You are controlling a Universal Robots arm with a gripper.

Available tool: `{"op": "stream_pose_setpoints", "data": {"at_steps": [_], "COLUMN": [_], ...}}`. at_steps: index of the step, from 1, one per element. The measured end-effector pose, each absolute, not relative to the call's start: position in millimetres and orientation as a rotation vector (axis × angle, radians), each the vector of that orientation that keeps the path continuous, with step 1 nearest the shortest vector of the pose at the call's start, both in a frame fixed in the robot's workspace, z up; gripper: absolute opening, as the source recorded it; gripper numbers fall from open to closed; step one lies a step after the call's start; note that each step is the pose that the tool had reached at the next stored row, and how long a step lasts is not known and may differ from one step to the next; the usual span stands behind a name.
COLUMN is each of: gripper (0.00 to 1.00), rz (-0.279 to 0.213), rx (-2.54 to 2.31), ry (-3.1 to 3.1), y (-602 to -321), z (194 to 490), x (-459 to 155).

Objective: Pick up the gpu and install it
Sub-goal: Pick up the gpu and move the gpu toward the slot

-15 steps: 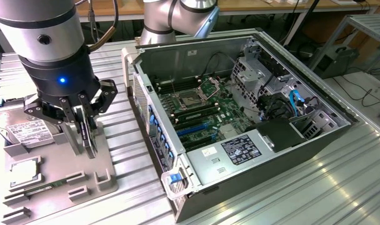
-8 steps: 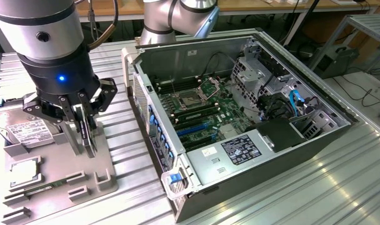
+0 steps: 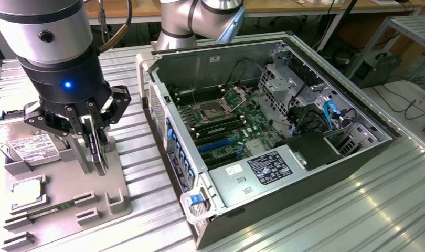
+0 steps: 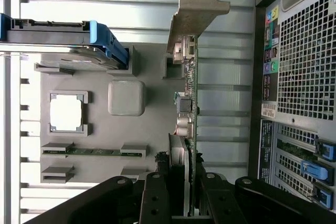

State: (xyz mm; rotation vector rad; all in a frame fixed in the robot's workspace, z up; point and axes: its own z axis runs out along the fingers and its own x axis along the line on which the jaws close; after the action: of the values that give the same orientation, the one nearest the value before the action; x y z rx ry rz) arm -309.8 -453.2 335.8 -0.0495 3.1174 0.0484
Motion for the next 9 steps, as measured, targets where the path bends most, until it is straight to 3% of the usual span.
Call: {"op": "stream_pose_setpoints", "data": {"at_steps": [9], "gripper": [0.28], "rz": [0.043], "rx": [-0.049], "ry": [3.118], "y": [-453.2], "z": [342.1], "x": [-309.8]}}
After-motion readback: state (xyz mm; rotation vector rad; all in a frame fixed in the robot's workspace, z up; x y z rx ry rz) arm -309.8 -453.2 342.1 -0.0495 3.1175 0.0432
